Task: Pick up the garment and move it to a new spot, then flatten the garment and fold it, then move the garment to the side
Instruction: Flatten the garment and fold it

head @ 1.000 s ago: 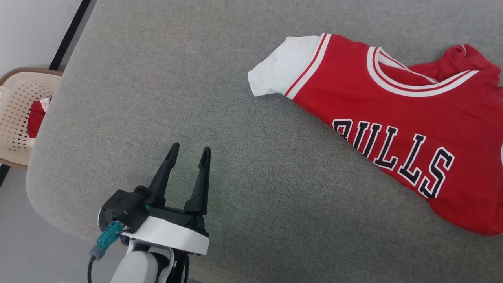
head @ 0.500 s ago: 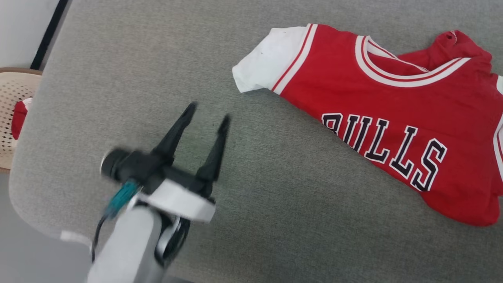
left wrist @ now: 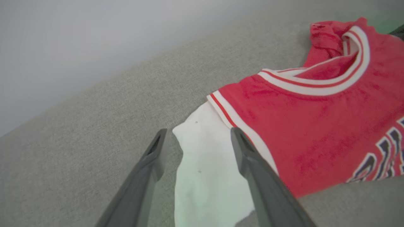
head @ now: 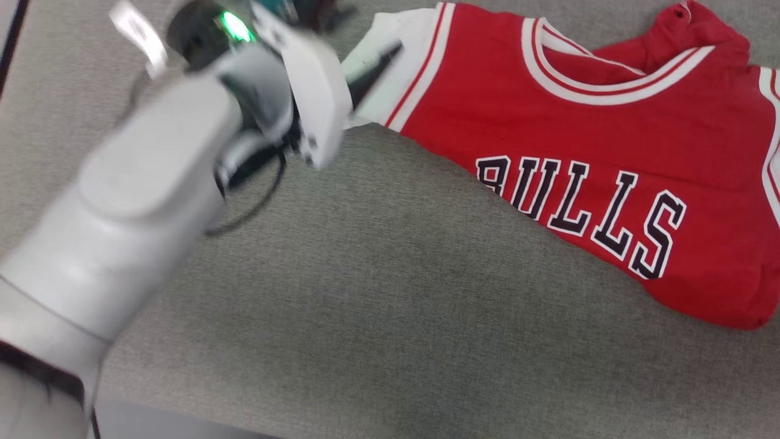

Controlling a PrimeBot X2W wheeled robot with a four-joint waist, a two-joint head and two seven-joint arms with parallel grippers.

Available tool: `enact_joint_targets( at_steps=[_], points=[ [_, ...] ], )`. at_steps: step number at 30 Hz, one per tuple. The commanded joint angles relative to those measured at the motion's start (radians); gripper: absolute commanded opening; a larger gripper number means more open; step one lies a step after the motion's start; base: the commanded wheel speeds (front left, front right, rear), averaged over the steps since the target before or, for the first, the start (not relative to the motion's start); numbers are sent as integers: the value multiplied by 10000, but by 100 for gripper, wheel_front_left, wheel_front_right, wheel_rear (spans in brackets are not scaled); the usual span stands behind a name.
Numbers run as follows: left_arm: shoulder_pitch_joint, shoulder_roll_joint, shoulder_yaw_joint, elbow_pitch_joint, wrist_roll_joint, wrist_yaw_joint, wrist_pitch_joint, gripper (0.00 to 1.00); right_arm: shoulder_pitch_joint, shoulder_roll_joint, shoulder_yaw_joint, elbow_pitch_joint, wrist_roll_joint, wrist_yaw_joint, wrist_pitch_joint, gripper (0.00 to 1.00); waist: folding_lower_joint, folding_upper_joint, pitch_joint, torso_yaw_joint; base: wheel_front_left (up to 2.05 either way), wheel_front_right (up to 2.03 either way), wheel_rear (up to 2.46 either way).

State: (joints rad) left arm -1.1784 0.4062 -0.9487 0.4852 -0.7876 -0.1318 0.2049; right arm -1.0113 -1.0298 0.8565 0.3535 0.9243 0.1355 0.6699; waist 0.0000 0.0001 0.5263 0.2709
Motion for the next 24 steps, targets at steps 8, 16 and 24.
enact_joint_targets(
  at_steps=[8, 16, 24],
  points=[
    [-2151, -287, -1498, 1797, -2587, 24, 2426, 100, -453, 370, 1169, 176, -68, -90, 48, 0, 0, -1, 708, -443, 0, 0, 0],
    [-2950, -762, -2135, 3631, -3810, 24, 4189, 100, -1154, 500, 2069, -83, -65, -91, -25, 0, 0, -1, 1008, -760, 0, 0, 0],
    [-2917, -956, -2264, 3523, -4927, 14, 4774, 0, -1751, 658, 2766, -177, 124, -81, -271, 0, 0, -1, 1099, -875, 0, 0, 0]
  ],
)
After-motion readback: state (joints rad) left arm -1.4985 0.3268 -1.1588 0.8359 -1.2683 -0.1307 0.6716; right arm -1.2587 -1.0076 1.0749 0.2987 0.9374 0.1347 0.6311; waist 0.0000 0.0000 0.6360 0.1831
